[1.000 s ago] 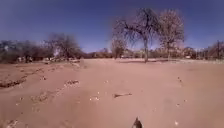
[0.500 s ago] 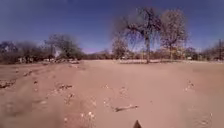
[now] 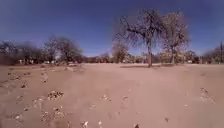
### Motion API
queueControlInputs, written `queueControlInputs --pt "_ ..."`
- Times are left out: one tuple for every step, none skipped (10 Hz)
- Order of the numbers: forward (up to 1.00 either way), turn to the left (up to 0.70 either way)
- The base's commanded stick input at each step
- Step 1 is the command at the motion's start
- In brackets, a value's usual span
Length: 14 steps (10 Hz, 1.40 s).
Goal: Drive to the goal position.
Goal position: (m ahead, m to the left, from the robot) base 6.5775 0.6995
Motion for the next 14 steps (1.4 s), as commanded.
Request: queueControlInputs --pt "1.0 0.0" --pt "1.0 0.0" --pt "1.0 0.0" --pt "1.0 0.0" --pt "1.0 0.0" --pt "1.0 0.0" --pt "1.0 0.0" --pt "1.0 0.0" --pt "1.0 0.0" --pt "1.0 0.0" --pt "1.0 0.0" --pt "1.0 0.0" --pt "1.0 0.0" --pt "1.0 0.0"
